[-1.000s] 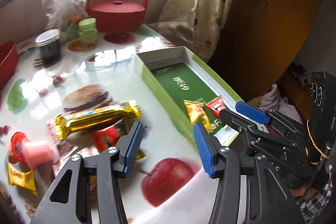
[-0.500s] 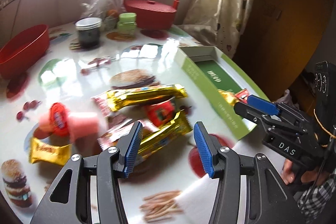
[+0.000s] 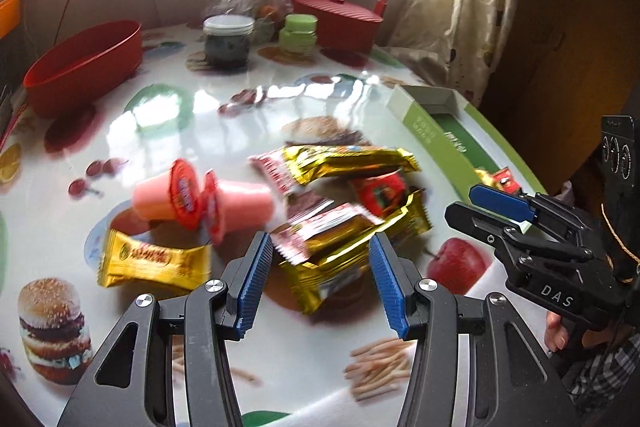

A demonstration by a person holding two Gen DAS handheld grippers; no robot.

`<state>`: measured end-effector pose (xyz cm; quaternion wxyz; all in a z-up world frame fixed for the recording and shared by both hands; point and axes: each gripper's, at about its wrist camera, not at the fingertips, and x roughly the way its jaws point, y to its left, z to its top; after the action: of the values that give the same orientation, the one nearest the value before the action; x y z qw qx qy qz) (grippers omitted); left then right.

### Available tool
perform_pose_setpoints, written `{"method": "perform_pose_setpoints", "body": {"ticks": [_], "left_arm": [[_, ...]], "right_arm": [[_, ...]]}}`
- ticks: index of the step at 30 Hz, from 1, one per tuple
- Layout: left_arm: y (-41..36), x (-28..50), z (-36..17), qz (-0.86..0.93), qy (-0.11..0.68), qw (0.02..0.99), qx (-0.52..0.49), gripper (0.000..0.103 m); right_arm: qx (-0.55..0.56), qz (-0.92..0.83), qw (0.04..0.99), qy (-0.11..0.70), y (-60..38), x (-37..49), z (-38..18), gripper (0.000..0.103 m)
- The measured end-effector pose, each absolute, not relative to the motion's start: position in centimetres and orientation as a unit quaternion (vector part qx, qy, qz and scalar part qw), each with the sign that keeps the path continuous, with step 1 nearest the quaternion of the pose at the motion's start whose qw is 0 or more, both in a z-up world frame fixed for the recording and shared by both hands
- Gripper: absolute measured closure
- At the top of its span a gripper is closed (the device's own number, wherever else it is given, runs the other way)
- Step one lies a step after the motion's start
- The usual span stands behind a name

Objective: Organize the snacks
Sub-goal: 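Move both open grippers back to the snack pile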

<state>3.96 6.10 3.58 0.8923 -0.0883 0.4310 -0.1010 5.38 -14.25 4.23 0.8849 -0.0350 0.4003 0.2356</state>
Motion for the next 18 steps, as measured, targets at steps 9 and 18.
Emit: {"method": "perform_pose_setpoints", "body": {"ticks": [9,18], "left_arm": [[7.9,3.5,2.5,-0.091,0.441,0.887,-0.1,0.051],[9.5,3.2,2.5,-0.084,0.438,0.888,-0.11,0.051]], "right_arm": [[-0.054,0.25,0.873,0.416,-10.1,6.3,2.5,0.054],[-0.089,0.271,0.859,0.425,-8.7,5.9,1.8,0.048]]}}
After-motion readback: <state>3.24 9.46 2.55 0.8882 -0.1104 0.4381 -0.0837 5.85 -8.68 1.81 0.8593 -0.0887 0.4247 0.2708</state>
